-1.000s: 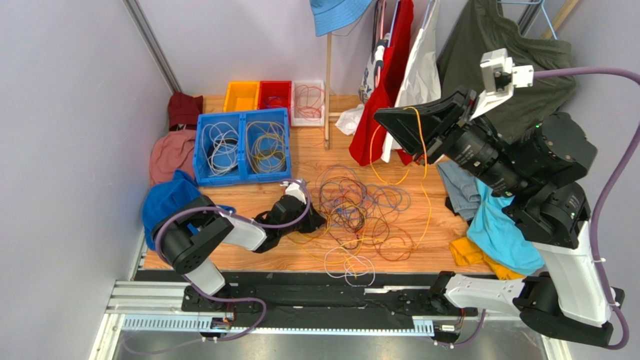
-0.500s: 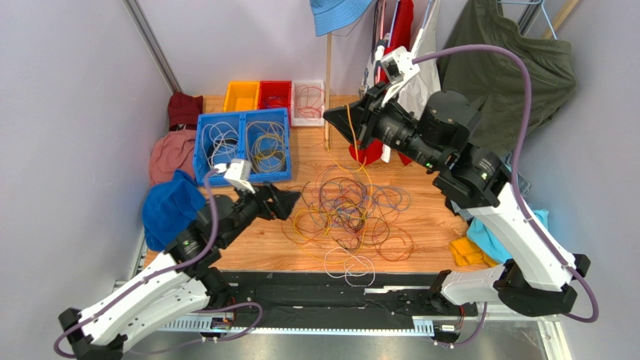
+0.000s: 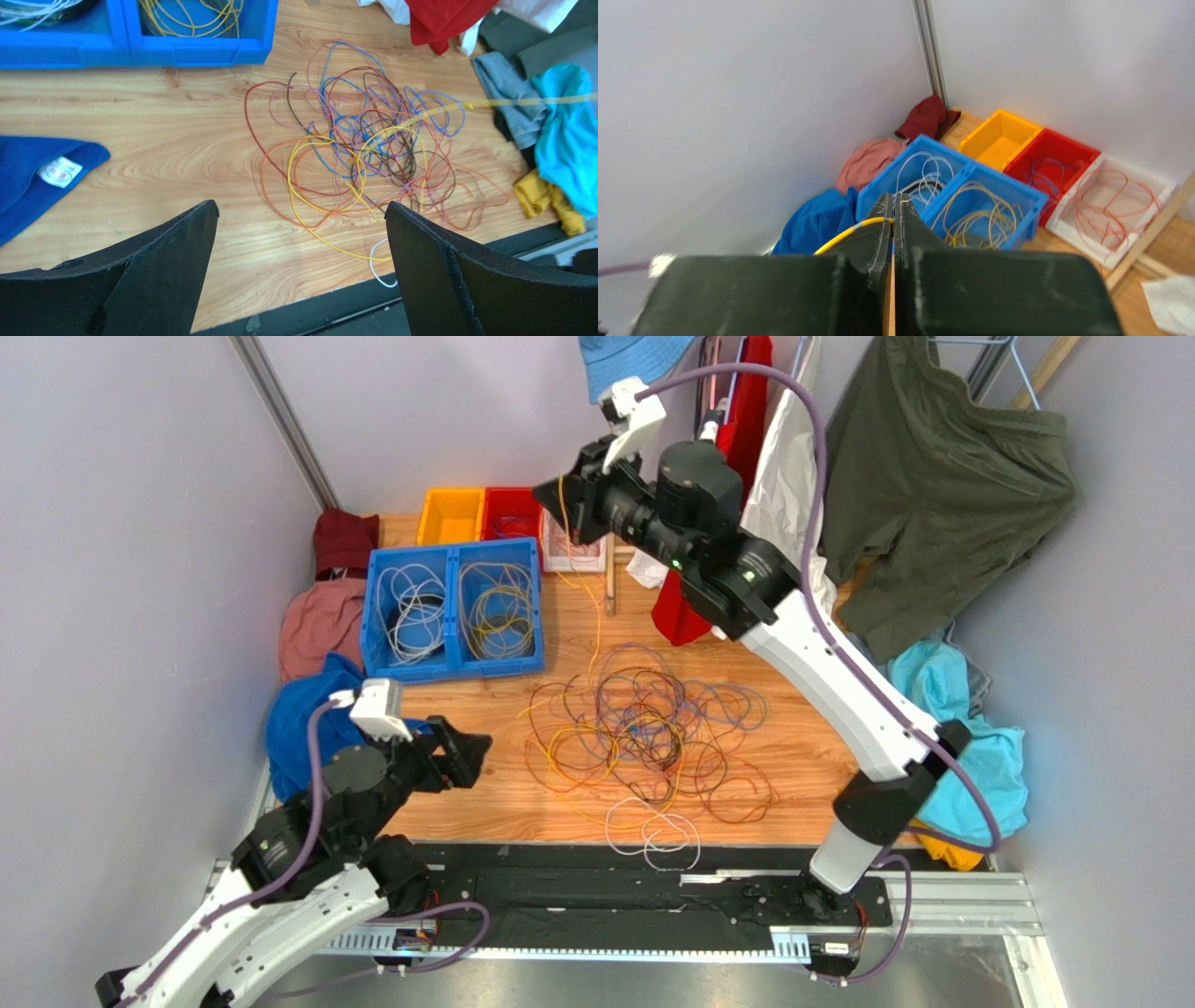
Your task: Untangle the cables
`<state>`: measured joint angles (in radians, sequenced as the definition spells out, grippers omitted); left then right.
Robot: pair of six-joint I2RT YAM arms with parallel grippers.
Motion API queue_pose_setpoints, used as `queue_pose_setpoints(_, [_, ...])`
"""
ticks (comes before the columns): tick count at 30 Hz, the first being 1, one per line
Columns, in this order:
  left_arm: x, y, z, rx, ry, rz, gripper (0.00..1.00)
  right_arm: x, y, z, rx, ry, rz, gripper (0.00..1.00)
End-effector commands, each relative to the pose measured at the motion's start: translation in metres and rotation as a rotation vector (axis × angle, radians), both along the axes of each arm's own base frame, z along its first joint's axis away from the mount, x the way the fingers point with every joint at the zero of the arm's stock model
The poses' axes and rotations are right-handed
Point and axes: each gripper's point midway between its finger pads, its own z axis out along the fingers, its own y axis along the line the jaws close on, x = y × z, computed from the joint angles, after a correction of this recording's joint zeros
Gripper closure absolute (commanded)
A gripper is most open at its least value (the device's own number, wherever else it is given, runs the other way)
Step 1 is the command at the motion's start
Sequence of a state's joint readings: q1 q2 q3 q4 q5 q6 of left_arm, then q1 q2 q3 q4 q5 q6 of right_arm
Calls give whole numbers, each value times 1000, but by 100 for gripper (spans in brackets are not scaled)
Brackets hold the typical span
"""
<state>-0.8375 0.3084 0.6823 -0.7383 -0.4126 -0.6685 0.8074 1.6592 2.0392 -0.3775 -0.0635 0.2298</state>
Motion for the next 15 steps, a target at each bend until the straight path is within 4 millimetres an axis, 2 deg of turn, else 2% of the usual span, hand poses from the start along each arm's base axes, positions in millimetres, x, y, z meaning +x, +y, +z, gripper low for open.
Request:
queue_pose_setpoints(1, [-15,25,8,-85,23,81,2,38,15,28,76,-131,-5,100])
queue_pose_setpoints(2, [-17,27,9,-93,27,87,2,40,15,42,100,-156,-9,100])
queue_pose_setpoints(4, [-20,30,14,-107,33,95,2,57,19,37,98,-156,-21,100])
queue_pose_setpoints(5, [-21,32,17,-110,35,103,1,70,30,22,84,-139,-16,100])
queue_pose_setpoints(6, [-22,36,17,-103,45,120,1,72,31,34,113,-172,-15,100])
queue_pose_setpoints(7, [-22,39,24,-104,39,128,1,78,33,33,122,-176,-19,100])
queue_pose_setpoints(8, [-23,41,28,-104,37,134,1,91,41,21,128,-160,-17,100])
queue_pose_setpoints(9, [-23,45,30,-96,36,145,1,93,43,30,163,-188,-12,100])
queue_pose_setpoints(12, [-24,48,39,-90,21,147,1,109,58,18,195,-207,4,100])
queue_pose_setpoints(14, [-24,49,41,-95,9,145,1,113,63,22,230,-251,10,100])
queue_pose_setpoints(15, [-25,51,41,-95,3,146,1,120,68,13,224,-257,5,100])
